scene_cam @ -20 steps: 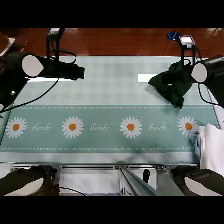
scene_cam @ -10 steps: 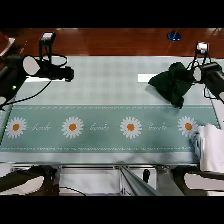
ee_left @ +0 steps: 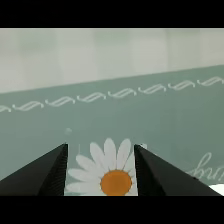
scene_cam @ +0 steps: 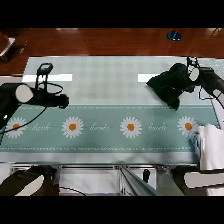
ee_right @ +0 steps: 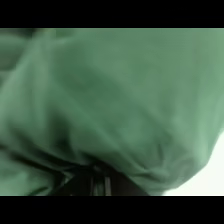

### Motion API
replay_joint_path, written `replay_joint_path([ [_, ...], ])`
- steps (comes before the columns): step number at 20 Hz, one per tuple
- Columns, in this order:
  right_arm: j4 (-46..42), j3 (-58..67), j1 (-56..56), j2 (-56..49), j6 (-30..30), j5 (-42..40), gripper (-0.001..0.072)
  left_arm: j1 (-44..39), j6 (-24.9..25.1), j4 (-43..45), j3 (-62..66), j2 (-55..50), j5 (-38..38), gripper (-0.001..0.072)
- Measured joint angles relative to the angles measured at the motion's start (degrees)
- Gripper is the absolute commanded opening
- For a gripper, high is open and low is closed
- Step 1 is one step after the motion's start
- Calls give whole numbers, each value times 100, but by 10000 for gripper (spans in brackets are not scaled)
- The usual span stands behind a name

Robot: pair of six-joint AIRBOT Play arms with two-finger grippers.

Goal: Fold the shirts.

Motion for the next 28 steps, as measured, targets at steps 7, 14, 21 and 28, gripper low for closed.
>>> replay_joint_path([
  [7,933,1357,-7,1941,-1058,295,26,37,-444,-916,-1270,2033,-459,503],
  [14,2328,1777,-7,3847,-1998,647,25,42,-485,-1617,-1757,2564,-343,503],
  [21,3482,1585,107,4566,-2487,1606,25,42,-398,-1777,-1805,2625,269,503],
  [28,3886,-313,2280,4201,-2356,833,25,42,-391,-1989,-1808,2625,435,503],
])
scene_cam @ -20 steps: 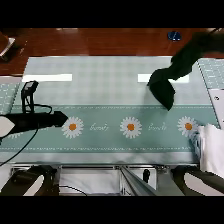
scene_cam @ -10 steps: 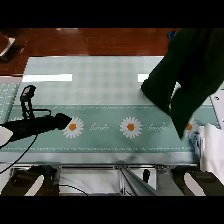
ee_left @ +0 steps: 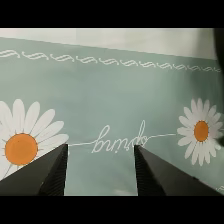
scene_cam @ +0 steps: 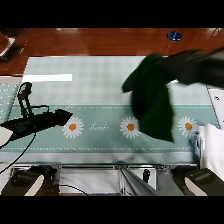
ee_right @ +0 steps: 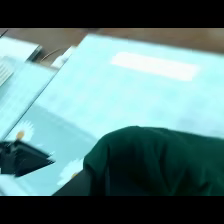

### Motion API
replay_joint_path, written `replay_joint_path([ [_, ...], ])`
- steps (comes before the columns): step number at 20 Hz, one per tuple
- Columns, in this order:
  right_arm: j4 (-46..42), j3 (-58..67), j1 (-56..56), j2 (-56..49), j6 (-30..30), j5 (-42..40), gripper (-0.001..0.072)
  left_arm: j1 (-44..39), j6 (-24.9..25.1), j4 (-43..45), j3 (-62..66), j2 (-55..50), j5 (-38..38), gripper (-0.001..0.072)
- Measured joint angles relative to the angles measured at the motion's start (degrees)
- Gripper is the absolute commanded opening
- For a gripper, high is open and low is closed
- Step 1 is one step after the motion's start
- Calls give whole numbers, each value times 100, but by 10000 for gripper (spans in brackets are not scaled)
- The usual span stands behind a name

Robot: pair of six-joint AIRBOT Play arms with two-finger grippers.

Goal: Fold the shirts.

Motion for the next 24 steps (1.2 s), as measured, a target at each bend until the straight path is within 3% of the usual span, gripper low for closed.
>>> replay_joint_path([
  [5,87,-407,1698,-1467,116,-1104,27,0,13,-39,0,-2,37,503],
  [6,66,-435,1873,-1794,256,-1292,69,0,13,48,0,-2,52,503],
  [7,37,-452,1985,-2081,437,-1429,286,2,11,162,0,-4,85,503],
  [8,28,-470,2063,-2343,629,-1565,416,7,11,275,0,-7,98,503],
  [12,52,-323,1799,-2743,907,-1582,414,7,-7,398,0,-7,48,503],
  [16,-232,-118,216,-2039,855,-949,414,7,-11,273,-31,-7,-452,503],
  [19,-1180,-385,-1401,-1252,1049,-245,408,7,0,-407,-334,-35,-717,503],
  [24,-2033,-1860,-3768,-341,1091,428,408,-24,728,-2205,-885,-807,-269,504],
])
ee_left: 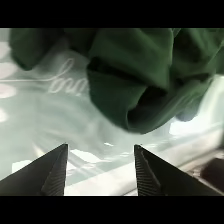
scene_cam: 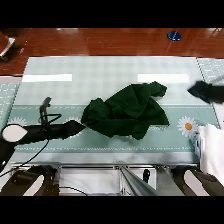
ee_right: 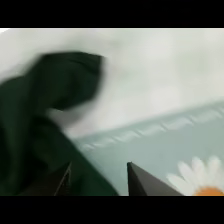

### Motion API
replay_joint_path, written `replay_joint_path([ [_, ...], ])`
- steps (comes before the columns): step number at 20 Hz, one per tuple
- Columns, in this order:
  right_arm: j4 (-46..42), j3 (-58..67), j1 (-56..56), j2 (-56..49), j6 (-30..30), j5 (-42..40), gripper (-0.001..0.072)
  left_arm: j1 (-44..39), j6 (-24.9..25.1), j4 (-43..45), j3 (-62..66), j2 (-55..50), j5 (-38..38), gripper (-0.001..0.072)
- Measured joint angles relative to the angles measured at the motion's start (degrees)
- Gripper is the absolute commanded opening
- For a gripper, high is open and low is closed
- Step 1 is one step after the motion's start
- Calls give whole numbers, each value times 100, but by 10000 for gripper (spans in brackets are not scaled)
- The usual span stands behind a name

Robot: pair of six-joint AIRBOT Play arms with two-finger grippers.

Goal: Fold the shirts.

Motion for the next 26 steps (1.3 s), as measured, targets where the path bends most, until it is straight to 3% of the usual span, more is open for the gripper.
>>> replay_joint_path([
  [6,616,-1193,-767,-264,-625,90,407,-645,1023,-1263,361,-1694,675,478],
  [8,957,-1309,-828,-586,-916,87,407,-796,1239,-1403,595,-2144,754,22],
  [16,1893,-1425,-286,-1954,-1725,28,407,-949,1840,-1567,1187,-2695,463,20],
  [17,2006,-1423,-129,-2046,-1751,-13,375,-953,1856,-1578,1209,-2708,452,21],
  [18,2103,-1416,44,-2118,-1768,-76,270,-953,1871,-1580,1224,-2717,420,21],
  [19,2105,-1397,208,-2166,-1781,-179,99,-957,1884,-1585,1235,-2723,411,21],
  [20,2074,-1351,382,-2205,-1799,-260,26,-957,1891,-1580,1246,-2728,400,21],
  [23,2173,-883,778,-2251,-1895,-247,26,-798,1998,-1582,1416,-2721,227,20],
  [26,2168,367,953,-2076,-1829,85,25,-94,2100,-1569,2151,-2518,-264,20],
])
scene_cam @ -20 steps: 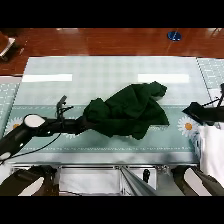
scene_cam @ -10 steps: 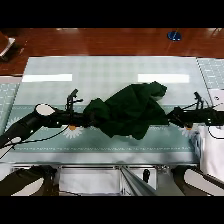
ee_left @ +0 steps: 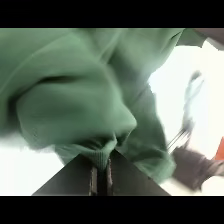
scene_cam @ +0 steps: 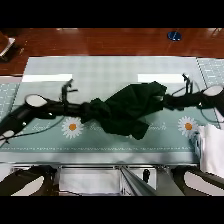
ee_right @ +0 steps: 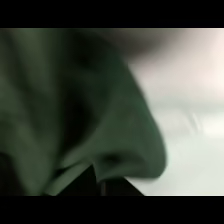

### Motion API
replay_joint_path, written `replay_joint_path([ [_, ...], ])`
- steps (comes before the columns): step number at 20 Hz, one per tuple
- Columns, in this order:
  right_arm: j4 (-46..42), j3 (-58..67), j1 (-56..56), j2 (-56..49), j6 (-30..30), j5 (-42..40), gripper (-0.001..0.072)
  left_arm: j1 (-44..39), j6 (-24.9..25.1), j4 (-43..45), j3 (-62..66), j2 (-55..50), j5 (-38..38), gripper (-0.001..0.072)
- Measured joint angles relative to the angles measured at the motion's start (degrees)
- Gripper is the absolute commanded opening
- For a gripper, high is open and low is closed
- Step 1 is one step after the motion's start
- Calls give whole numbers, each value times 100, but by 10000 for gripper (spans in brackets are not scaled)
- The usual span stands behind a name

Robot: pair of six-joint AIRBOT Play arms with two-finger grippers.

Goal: Fold the shirts.

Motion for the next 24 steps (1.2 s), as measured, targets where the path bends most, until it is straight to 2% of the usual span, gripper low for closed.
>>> replay_joint_path([
  [6,-505,3910,87,695,461,389,25,1923,-332,-13,2828,852,-446,20],
  [10,-1174,5427,101,1545,673,656,25,2769,-610,413,4400,1368,-789,20],
  [15,-2116,5910,101,2815,973,1467,25,3204,-944,1735,5056,2398,-1080,20],
  [17,-2463,5965,101,3206,1121,1897,26,3204,-1141,2524,5132,2859,-1126,20],
  [21,-3016,5740,101,3744,1432,2677,26,2745,-1478,3897,5082,3414,-1333,20],
  [24,-2997,4903,101,4046,1574,2922,26,2361,-1650,4590,4562,3541,-1512,20],
])
